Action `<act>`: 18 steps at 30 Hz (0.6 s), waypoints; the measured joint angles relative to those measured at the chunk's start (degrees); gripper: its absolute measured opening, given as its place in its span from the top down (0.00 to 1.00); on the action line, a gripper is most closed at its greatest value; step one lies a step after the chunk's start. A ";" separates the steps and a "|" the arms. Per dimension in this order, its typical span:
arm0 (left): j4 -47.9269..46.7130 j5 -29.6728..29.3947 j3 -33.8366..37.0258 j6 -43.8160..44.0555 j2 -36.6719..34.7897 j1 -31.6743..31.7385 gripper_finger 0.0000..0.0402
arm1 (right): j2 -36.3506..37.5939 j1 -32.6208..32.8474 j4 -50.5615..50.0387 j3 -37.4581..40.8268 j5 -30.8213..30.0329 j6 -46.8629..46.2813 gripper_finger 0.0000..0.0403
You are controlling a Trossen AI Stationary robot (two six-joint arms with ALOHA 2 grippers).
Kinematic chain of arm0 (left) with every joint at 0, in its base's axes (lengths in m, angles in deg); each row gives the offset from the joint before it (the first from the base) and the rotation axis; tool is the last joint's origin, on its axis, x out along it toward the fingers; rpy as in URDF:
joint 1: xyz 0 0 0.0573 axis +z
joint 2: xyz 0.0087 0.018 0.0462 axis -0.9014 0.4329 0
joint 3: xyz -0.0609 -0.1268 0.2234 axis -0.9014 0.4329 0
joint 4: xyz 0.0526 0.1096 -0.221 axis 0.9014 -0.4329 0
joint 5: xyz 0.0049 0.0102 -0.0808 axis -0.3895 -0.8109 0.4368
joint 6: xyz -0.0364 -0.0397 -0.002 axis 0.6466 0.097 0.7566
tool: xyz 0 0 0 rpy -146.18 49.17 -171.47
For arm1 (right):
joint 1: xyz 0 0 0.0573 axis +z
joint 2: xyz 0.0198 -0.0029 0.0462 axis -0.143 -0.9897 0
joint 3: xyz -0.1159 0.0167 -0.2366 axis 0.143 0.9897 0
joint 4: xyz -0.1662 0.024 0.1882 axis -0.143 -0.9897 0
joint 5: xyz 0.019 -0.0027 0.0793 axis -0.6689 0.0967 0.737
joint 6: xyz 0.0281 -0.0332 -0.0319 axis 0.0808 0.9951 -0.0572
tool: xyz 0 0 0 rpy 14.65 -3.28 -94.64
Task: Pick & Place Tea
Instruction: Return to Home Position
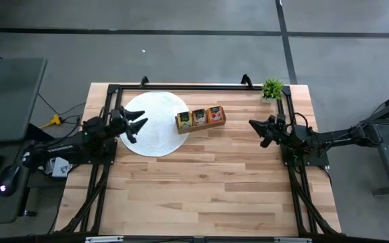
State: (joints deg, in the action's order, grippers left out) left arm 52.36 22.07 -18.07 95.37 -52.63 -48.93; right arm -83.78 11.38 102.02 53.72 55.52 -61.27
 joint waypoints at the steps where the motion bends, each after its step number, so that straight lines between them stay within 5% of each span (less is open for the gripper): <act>1: -2.33 0.01 0.02 -0.59 -1.97 -0.02 0.50 | 0.00 0.00 -0.38 0.00 0.01 0.34 0.97; 11: -9.80 2.26 -0.77 -17.62 -3.19 -0.04 0.50 | -0.20 0.00 -12.29 0.02 1.53 1.58 0.97; 18: -12.06 8.94 -0.98 -34.55 -2.84 -0.04 0.50 | -0.09 0.00 -13.62 0.02 0.50 16.54 0.97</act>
State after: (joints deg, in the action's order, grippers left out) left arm 40.30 31.02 -19.04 60.81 -55.46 -48.97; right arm -83.86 11.38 88.40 53.75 56.02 -44.72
